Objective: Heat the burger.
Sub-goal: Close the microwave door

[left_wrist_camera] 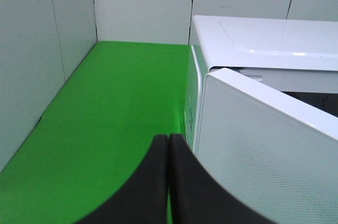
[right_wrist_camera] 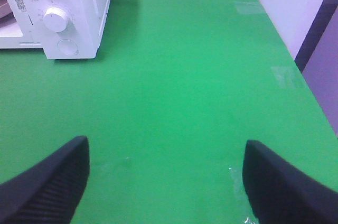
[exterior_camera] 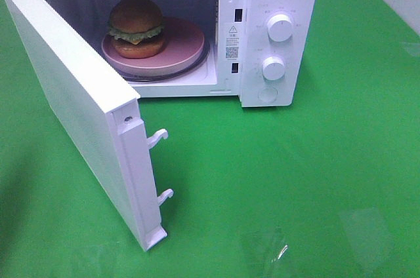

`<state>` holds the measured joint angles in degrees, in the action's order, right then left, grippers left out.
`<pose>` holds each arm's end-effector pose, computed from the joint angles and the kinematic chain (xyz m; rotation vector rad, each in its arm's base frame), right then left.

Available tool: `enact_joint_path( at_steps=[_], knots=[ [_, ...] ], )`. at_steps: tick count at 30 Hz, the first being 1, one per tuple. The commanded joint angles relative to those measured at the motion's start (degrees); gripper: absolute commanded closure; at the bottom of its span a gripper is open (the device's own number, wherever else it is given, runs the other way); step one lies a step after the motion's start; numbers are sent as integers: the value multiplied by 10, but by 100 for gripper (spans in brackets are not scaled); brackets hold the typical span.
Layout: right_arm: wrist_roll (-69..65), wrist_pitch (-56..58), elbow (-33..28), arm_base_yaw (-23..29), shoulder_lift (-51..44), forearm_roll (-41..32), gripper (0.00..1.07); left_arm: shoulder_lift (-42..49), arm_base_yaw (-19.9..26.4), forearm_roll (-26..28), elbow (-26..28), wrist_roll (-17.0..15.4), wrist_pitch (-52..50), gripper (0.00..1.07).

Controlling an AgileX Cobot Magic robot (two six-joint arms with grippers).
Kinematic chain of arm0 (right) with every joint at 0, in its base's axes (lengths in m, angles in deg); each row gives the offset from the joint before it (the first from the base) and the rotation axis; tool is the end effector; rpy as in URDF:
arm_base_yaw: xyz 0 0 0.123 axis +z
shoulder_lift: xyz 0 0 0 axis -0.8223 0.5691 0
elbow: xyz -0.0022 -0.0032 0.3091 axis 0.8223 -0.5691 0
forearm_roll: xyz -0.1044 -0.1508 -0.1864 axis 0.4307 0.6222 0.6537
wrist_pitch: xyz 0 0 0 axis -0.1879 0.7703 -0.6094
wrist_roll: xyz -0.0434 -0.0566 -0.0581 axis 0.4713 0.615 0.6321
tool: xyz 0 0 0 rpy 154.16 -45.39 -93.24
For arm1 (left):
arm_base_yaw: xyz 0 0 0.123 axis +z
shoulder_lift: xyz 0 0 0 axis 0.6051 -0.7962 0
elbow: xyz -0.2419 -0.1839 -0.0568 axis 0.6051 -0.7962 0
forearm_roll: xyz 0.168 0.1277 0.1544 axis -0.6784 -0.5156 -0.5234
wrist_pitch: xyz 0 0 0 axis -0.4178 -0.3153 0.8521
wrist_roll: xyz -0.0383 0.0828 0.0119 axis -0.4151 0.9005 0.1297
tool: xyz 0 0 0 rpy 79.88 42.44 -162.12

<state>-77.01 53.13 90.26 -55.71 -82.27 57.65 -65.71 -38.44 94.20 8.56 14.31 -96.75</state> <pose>-0.0159 -0.0052 0.2867 0.0384 1.9610 -0.0654 0.1591 -0.0008 0.2759 -0.0297 1.6470 -0.0180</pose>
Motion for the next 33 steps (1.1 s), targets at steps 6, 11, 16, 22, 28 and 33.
enact_joint_path(
  at_steps=[6,11,16,22,28,33],
  knots=[
    [4,-6,-1,-2,-17,-3,32,-100,-3,-36,-36,-44,-156,107],
    [3,-6,-1,-2,-17,-3,32,-172,-3,-139,-36,-115,-211,107],
    [4,-6,-1,-2,-17,-3,32,-230,-3,-210,-29,-150,-256,107],
    [4,-6,-1,-2,-17,-3,32,-287,-3,-260,-13,-170,-285,107],
    [4,-6,-1,-2,-17,-3,32,-350,-36,-276,-2,-175,-341,107],
    [4,-6,-1,-2,-17,-3,32,-376,-67,-251,3,-161,-348,107]
  ],
)
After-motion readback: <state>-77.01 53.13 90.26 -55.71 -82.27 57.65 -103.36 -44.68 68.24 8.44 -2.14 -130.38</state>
